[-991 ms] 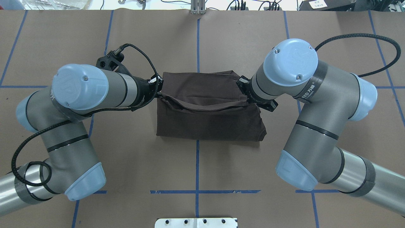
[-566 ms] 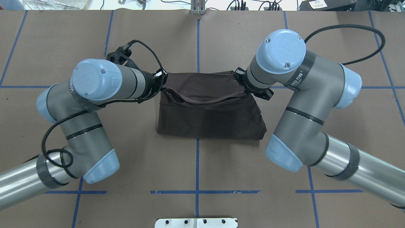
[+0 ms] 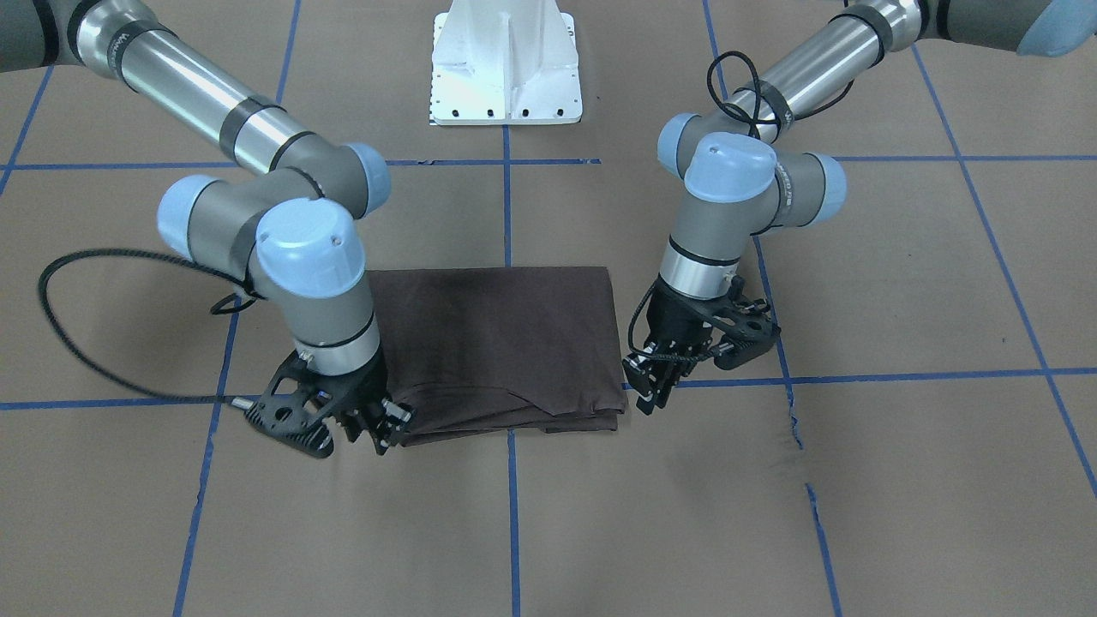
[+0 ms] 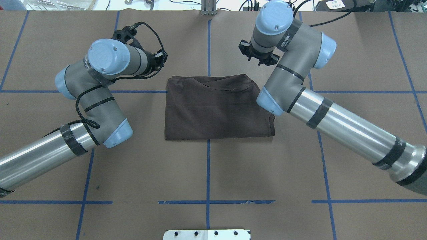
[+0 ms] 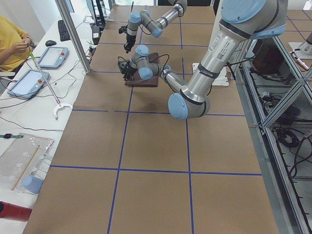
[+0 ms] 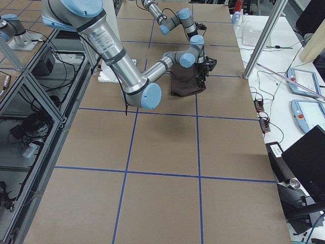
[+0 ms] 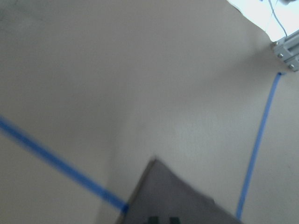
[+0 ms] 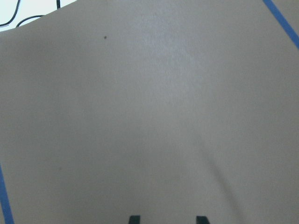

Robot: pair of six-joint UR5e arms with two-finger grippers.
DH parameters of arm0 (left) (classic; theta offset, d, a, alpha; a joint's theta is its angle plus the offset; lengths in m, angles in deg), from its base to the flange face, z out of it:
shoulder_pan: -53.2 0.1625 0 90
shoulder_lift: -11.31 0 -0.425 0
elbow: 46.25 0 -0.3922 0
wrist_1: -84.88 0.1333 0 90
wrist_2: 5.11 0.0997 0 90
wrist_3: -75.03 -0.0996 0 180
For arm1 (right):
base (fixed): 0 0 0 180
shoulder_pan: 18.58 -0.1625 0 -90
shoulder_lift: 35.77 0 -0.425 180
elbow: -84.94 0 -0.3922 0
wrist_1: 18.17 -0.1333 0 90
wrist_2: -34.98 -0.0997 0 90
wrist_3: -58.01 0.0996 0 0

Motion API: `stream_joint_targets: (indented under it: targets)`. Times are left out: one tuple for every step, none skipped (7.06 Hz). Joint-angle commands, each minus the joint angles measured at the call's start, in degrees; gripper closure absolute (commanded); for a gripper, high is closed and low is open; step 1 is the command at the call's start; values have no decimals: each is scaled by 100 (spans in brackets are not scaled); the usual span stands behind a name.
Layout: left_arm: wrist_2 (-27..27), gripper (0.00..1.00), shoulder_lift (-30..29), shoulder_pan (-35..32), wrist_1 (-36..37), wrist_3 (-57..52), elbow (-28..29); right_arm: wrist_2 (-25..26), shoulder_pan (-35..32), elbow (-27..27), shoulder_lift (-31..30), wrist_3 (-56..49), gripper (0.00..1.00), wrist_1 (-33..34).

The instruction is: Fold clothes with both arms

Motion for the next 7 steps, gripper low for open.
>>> stream_joint_targets:
  targets:
    - [-246, 0, 0, -194, -191, -93, -112, -1232, -819, 127, -165, -976, 0, -194]
    - [-422, 0, 26, -308, -209, -119, -113, -1270, -917, 73, -272, -1041, 0, -203]
    - [-711, 0, 235, -431, -200, -485, -348, -1305, -1066, -58, -464, -1276, 0, -203]
    - [-1053, 0, 725, -606, -191, -1341, -846, -1375, -1354, -294, -823, -1905, 0, -177]
    - [-1396, 0, 1373, -877, -191, -2489, -1425, -1819, -1844, -497, -1288, -2790, 0, -159]
    - [-2070, 0, 1806, -1359, -191, -3580, -1605, -2215, -2493, -525, -1614, -3704, 0, -150]
    - [-2790, 0, 2220, -2155, -182, -4913, -1607, -2367, -3170, -525, -1870, -4661, 0, -46]
